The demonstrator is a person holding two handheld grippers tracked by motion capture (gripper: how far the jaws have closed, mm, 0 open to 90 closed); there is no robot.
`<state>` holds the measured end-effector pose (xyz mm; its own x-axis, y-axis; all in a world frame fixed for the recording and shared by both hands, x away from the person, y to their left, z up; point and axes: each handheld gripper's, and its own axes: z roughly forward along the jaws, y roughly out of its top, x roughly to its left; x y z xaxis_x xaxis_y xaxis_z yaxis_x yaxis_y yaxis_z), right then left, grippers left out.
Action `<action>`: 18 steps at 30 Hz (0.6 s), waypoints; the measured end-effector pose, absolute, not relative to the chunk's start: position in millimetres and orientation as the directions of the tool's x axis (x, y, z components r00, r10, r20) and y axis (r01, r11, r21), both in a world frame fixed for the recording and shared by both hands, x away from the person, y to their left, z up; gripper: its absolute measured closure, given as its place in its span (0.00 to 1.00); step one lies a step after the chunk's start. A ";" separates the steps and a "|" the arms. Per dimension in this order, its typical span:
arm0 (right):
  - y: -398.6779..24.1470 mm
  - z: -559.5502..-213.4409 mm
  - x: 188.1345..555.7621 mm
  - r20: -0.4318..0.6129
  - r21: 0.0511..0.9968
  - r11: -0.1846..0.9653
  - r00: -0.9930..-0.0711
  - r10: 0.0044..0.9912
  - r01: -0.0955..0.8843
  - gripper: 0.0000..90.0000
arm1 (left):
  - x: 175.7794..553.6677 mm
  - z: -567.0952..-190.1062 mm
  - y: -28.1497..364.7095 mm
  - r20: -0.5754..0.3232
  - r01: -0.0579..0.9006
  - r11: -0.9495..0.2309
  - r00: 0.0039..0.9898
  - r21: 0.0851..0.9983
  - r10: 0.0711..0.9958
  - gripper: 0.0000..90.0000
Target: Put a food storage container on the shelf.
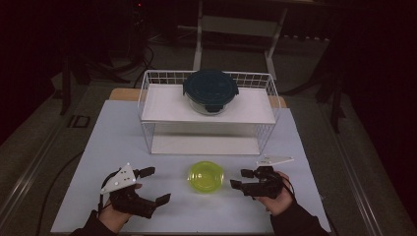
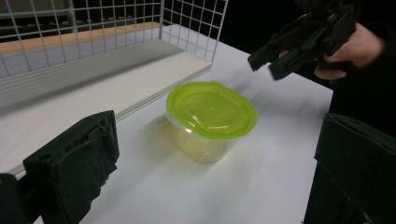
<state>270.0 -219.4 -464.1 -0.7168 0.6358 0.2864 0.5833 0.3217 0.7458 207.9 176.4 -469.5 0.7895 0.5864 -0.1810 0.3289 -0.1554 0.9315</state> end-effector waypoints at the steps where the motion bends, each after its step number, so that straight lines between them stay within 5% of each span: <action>1: -220.3 -460.8 268.7 0.298 0.752 0.319 -0.729 0.616 0.577 0.25 | 208.4 -467.5 175.5 -0.180 0.330 -0.154 0.787 0.931 0.591 0.00; 6: -222.5 -449.9 265.9 0.309 0.785 0.292 -0.753 0.581 0.547 0.17 | 213.3 -454.5 170.5 -0.203 0.356 -0.153 0.779 0.922 0.593 0.00; 18: -218.3 -443.3 276.8 0.303 0.815 0.250 -0.752 0.586 0.523 0.23 | 232.4 -434.1 153.9 -0.240 0.400 -0.175 0.788 0.900 0.566 0.00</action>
